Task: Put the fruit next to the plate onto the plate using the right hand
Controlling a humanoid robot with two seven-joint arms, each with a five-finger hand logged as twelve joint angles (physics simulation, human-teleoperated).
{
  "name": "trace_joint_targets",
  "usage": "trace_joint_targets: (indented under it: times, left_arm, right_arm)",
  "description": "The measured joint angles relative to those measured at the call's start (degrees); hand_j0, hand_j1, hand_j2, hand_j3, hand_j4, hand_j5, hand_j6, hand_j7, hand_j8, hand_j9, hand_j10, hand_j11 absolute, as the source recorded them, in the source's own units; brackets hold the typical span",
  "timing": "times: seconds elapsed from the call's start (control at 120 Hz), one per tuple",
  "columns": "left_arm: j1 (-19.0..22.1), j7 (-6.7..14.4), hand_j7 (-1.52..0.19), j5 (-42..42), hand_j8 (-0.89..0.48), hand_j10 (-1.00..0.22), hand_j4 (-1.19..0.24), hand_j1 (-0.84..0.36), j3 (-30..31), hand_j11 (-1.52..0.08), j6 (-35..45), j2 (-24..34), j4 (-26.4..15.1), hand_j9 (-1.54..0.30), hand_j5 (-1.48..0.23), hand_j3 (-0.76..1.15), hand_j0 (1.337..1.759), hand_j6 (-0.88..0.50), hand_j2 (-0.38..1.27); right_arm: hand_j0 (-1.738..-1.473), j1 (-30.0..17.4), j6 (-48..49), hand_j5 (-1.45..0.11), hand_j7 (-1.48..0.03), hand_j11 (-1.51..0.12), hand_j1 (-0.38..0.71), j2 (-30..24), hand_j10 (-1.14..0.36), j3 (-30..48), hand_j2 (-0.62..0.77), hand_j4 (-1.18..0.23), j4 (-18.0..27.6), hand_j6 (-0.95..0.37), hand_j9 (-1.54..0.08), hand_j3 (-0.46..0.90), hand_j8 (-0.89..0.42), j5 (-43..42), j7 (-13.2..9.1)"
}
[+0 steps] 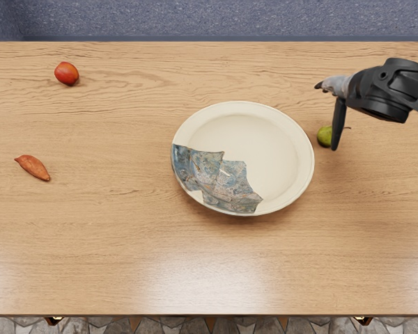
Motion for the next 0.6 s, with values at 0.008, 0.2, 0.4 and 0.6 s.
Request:
trace_joint_targets:
  times: [0.008, 0.2, 0.4, 0.6]
  left_arm:
    - [0.0, 0.0, -0.03, 0.0, -0.02, -0.02, -0.02, 0.32, 0.01, -0.03, 0.0, 0.0, 0.0, -0.03, -0.03, 0.0, 1.658, -0.02, 0.0]
    - [0.0, 0.0, -0.03, 0.02, -0.02, -0.02, -0.02, 0.32, 0.07, -0.03, 0.0, 0.0, 0.0, -0.03, -0.03, 0.0, 1.658, -0.02, 0.0]
    - [-0.08, 0.0, -0.03, 0.03, -0.02, -0.02, -0.02, 0.32, 0.08, -0.03, 0.0, 0.0, 0.0, -0.03, -0.03, 0.0, 1.658, -0.02, 0.0]
    - [-0.09, 0.0, -0.03, 0.03, -0.02, -0.02, -0.02, 0.32, 0.04, -0.03, 0.0, 0.0, -0.02, -0.03, -0.03, 0.0, 1.658, -0.02, 0.0]
  right_arm:
    - [-1.658, -0.02, -0.51, 0.0, 0.0, 0.0, -0.35, 0.12, 0.0, -0.29, 0.0, 0.0, 0.06, 0.0, 0.0, 0.0, 0.0, -0.09, 0.0]
    - [-1.658, -2.59, -8.22, -0.11, -0.11, -0.11, -0.25, 1.34, -0.08, -3.12, -0.02, -0.08, 0.71, -0.09, -0.11, 0.0, -0.09, -1.18, 0.0]
    - [-1.658, -5.41, -14.12, -0.18, -0.18, -0.18, -0.18, 1.6, -0.14, -3.74, -0.03, -0.14, 0.33, -0.14, -0.18, 0.0, -0.14, -5.4, 0.0]
    - [-1.658, -7.18, -16.39, -0.27, -0.27, -0.27, -0.1, 5.3, -0.21, -3.9, -0.04, -0.21, -1.83, -0.22, -0.27, 0.0, -0.21, -7.76, 0.0]
